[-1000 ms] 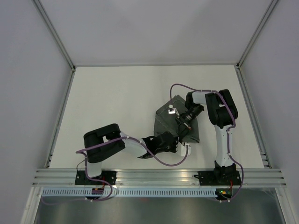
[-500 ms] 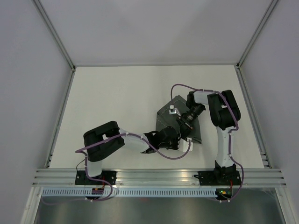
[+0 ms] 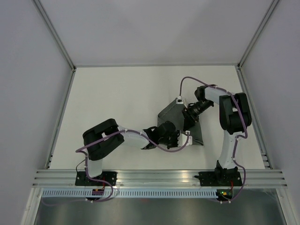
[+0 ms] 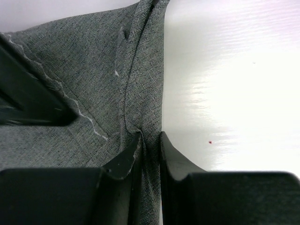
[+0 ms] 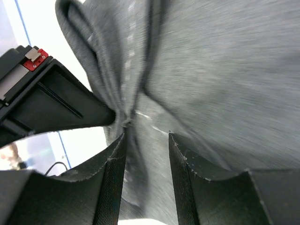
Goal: Fold the napkin, place the utensils inside, and roll it up
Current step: Roll the napkin with the utensil
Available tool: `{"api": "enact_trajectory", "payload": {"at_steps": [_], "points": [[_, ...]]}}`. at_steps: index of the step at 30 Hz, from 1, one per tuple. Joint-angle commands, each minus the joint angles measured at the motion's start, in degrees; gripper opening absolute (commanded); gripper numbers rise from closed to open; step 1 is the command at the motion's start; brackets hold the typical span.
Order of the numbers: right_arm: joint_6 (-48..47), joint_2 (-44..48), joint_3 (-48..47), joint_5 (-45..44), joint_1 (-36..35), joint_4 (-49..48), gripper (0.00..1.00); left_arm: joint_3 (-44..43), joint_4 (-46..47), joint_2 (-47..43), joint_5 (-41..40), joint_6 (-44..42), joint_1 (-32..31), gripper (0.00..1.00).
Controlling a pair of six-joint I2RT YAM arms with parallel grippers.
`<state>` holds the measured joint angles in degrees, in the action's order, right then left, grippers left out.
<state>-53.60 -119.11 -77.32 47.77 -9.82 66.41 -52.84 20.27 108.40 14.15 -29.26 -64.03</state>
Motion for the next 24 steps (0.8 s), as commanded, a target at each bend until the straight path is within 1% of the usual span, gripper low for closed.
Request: {"api": "enact_trajectory", "payload": {"at_steps": [1, 4, 7, 8, 9, 11, 13, 14, 15, 17, 18, 20, 23, 24], "points": [[1.57, 3.79, -3.62, 2.41, 3.22, -3.93, 0.48, 0.90, -9.46, 2.34, 10.98, 7.80, 1.09, 0.02], [0.78, 5.02, -5.55, 4.17, 6.04, -2.08, 0.48, -0.16, -11.57, 3.13, 15.19, 10.79, 3.38, 0.02], [-1.58, 8.62, -4.60, 5.49, 8.41, -1.55, 0.48, -1.65, -13.06, 3.92, 20.11, 12.90, 6.01, 0.02], [-2.46, 11.33, -3.81, 5.75, 8.85, -1.55, 0.48, -2.09, -13.07, 4.36, 21.17, 14.21, 6.54, 0.02], [-4.82, 12.92, -1.45, 6.19, 9.47, -1.81, 0.48, -2.44, -13.24, 4.71, 23.18, 14.66, 7.51, 0.02], [-5.98, 18.26, 1.72, 5.93, 9.47, -3.30, 0.48, -3.41, -13.77, 5.41, 24.86, 16.07, 8.48, 0.02], [-8.25, 21.80, 7.16, 5.41, 9.39, -6.11, 0.49, -4.63, -14.56, 6.12, 27.50, 17.91, 10.06, 0.02], [-8.71, 25.29, 9.01, 5.06, 9.47, -7.42, 0.49, -4.99, -14.73, 6.82, 28.46, 18.44, 10.59, 0.02], [-9.23, 27.07, 12.51, 4.79, 9.47, -9.79, 0.49, -5.43, -14.82, 7.26, 30.30, 19.05, 11.64, 0.02], [-10.63, 31.89, 15.95, 3.83, 9.47, -12.26, 0.49, -6.66, -15.61, 8.14, 31.55, 20.46, 12.35, 0.02], [-11.17, 33.40, 19.19, 3.56, 9.47, -14.45, 0.49, -7.10, -16.05, 8.93, 32.86, 20.81, 12.87, 0.02], [-11.61, 37.26, 22.11, 1.90, 9.47, -16.57, 0.50, -8.86, -17.54, 9.81, 34.18, 21.69, 13.23, 0.02], [-10.74, 41.14, 27.56, -0.47, 6.93, -20.78, 0.50, -10.53, -18.69, 11.39, 35.68, 22.66, 14.02, 0.02], [-10.12, 42.11, 30.36, -2.14, 5.01, -23.76, 0.50, -10.88, -18.86, 11.74, 36.29, 23.01, 14.46, 0.02]]}}
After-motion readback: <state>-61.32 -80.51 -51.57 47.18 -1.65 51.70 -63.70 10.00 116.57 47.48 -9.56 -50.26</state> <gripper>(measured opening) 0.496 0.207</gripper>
